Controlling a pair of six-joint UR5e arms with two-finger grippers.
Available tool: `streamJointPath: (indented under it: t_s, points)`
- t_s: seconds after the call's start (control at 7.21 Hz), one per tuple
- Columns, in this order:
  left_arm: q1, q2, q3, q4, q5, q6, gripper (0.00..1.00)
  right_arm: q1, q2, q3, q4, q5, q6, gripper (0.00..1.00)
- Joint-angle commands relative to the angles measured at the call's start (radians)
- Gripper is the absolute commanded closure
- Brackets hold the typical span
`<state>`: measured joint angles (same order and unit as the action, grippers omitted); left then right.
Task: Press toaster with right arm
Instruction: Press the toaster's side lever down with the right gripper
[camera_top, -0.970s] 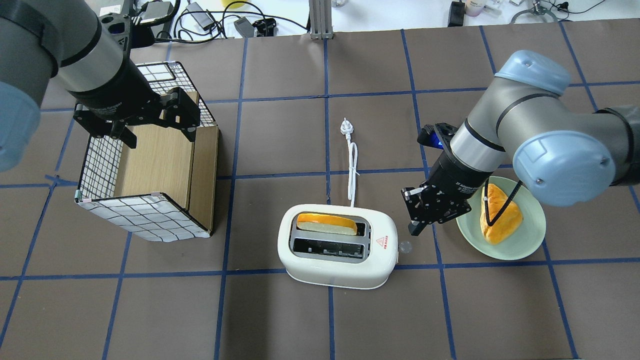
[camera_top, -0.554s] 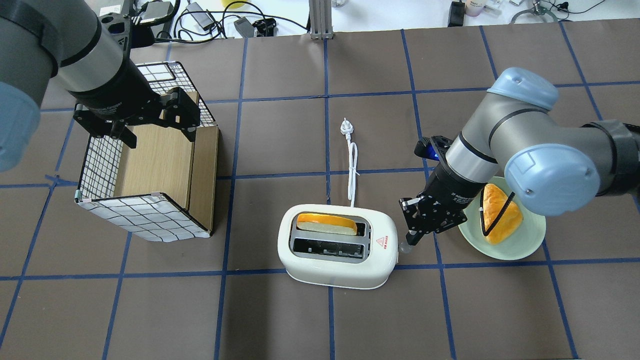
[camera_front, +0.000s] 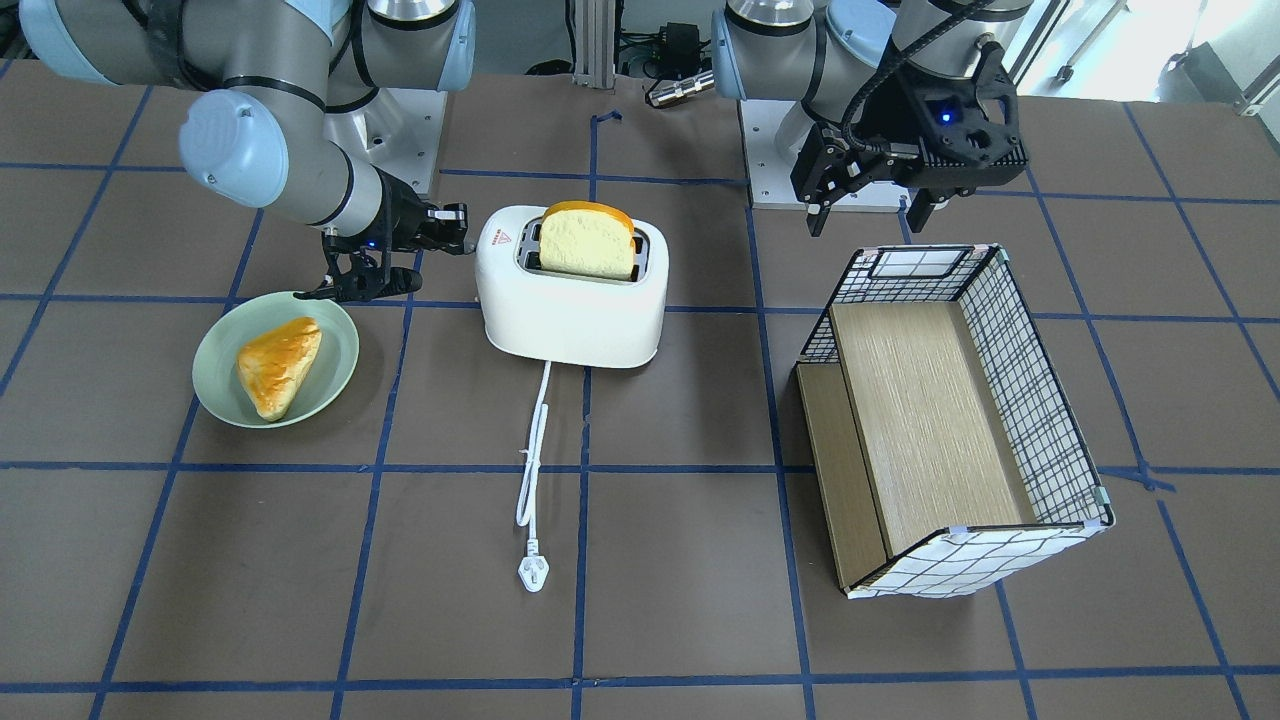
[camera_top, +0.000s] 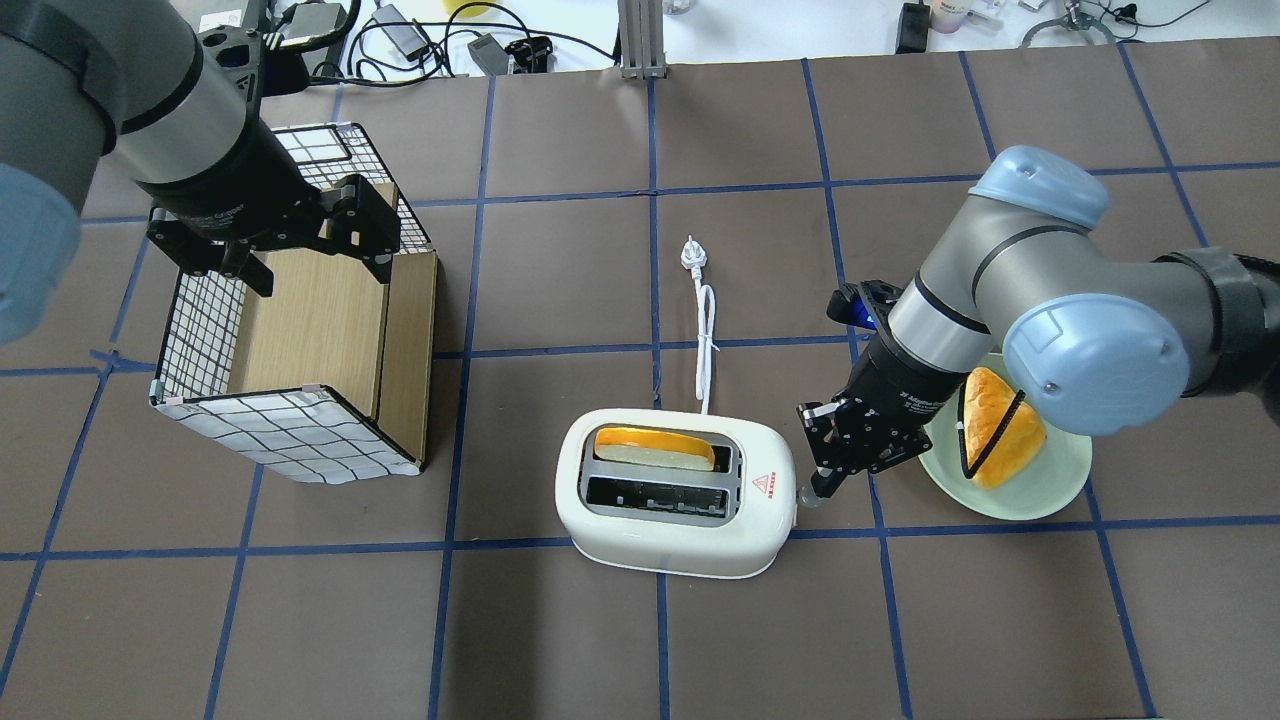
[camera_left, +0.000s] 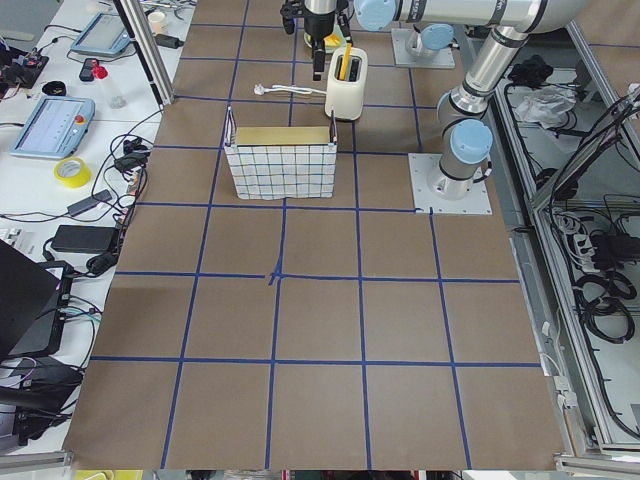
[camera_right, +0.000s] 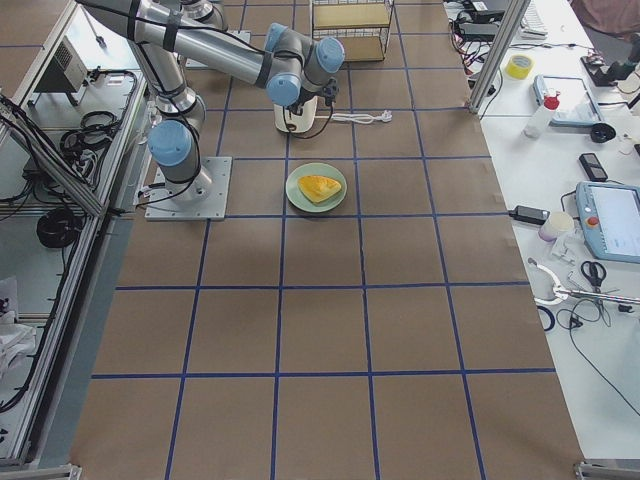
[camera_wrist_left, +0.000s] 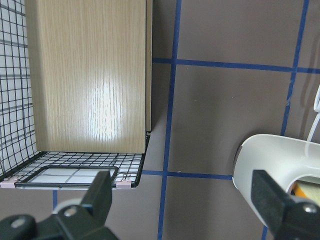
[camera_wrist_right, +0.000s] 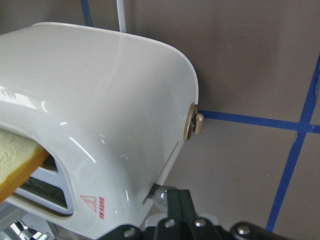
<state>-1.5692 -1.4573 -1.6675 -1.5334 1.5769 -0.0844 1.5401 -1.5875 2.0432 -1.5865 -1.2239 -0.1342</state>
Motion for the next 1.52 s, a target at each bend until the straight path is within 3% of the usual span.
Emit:
streamJointPath:
  t_s: [0.0, 1.39]
  points:
    - [0.0, 0.0, 0.0, -0.001, 0.0, 0.0, 0.0, 0.0, 0.001, 0.003, -0.006, -0.002, 0.016, 1.0]
    - [0.0, 0.0, 0.0, -0.001, 0.0, 0.0, 0.0, 0.0, 0.073, 0.037, -0.03, -0.011, 0.015, 1.0]
